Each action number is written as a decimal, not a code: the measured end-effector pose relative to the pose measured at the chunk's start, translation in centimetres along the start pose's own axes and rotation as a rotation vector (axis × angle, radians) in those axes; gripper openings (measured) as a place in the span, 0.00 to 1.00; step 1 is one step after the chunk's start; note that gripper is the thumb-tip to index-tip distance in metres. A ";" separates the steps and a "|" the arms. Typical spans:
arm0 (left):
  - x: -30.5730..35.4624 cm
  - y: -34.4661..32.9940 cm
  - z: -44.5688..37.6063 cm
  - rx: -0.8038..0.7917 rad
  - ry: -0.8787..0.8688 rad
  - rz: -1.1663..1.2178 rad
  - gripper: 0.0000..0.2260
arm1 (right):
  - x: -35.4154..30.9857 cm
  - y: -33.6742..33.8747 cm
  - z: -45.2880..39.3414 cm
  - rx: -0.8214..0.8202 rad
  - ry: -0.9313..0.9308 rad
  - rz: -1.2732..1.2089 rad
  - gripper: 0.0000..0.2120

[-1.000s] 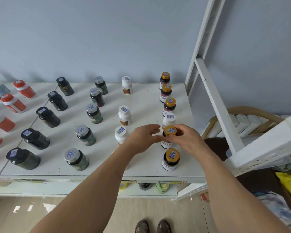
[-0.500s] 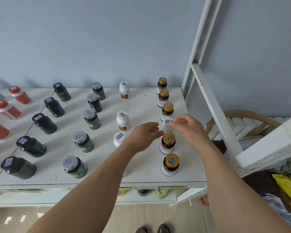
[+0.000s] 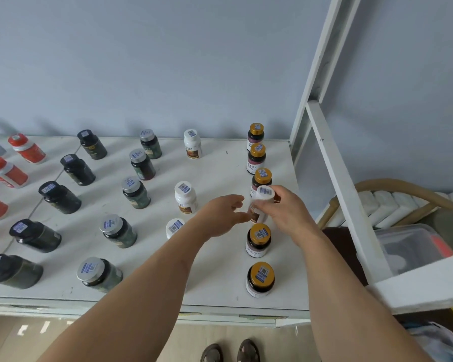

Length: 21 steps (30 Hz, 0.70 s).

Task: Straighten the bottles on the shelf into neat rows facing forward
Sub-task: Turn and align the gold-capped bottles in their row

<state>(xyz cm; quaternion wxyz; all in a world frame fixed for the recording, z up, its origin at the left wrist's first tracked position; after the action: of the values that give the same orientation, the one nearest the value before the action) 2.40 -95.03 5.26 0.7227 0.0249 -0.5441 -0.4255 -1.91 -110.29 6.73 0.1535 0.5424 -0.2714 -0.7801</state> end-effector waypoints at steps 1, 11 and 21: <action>0.1 -0.1 0.0 -0.013 -0.006 0.026 0.28 | -0.3 0.3 0.1 0.010 0.012 -0.007 0.13; 0.7 -0.1 -0.6 -0.190 -0.009 0.374 0.18 | -3.8 2.6 0.0 0.063 0.046 0.034 0.14; 0.4 0.1 -1.1 -0.259 -0.006 0.446 0.17 | -4.1 2.7 -0.3 0.090 0.019 0.037 0.16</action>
<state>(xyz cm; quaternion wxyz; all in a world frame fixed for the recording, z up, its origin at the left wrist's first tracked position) 3.33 -95.68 5.19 0.7942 -0.1898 -0.4793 -0.3216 -0.29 -110.40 11.37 0.1459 0.5508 -0.3145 -0.7592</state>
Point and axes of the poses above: each hand's wrist, its own z-axis away from the middle knuckle, its own y-axis out of the back of the hand, x = y × z, the point moved 7 cm from there along -z, towards the middle knuckle, and after that the axes turned 8 degrees about z, right-handed, at the moved point
